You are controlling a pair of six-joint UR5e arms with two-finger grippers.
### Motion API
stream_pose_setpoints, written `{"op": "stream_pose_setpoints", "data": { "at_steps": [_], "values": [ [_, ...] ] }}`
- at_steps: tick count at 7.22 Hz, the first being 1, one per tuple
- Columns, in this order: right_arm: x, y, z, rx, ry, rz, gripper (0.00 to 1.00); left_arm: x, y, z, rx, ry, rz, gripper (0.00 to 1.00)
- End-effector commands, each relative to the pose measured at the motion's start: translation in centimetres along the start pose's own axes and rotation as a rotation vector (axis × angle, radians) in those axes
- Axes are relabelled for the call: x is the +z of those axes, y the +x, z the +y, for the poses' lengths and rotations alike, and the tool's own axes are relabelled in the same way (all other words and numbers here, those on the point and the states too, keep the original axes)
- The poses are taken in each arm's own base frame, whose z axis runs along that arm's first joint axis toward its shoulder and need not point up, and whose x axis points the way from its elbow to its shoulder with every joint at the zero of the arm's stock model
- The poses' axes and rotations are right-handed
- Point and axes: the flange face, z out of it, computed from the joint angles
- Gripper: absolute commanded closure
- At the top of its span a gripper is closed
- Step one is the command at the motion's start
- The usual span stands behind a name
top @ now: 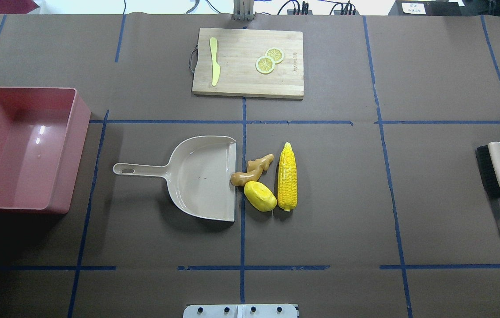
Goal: Sweep and dump trash into bin
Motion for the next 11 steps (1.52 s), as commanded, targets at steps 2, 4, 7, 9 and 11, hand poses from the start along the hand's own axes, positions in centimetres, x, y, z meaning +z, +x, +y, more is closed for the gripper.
{"op": "stream_pose_setpoints", "data": {
  "at_steps": [2,4,7,9,11],
  "values": [
    [0.1,0.1,0.0,0.001,-0.001,0.001,0.00,0.0,0.0,0.0,0.001,0.001,0.000,0.00],
    [0.1,0.1,-0.1,0.001,-0.001,0.000,0.00,-0.2,0.1,-0.1,0.003,0.003,0.000,0.00],
    [0.1,0.1,0.0,0.004,-0.002,0.001,0.00,-0.3,0.4,-0.2,0.008,0.007,-0.001,0.00],
    [-0.6,-0.6,-0.2,-0.010,0.012,0.003,0.00,-0.7,0.7,-0.3,0.013,0.015,-0.001,0.00],
    [-0.8,-0.9,-0.3,-0.016,0.018,0.002,0.00,-1.6,1.6,-0.7,0.031,0.039,-0.003,0.00]
  ]
}}
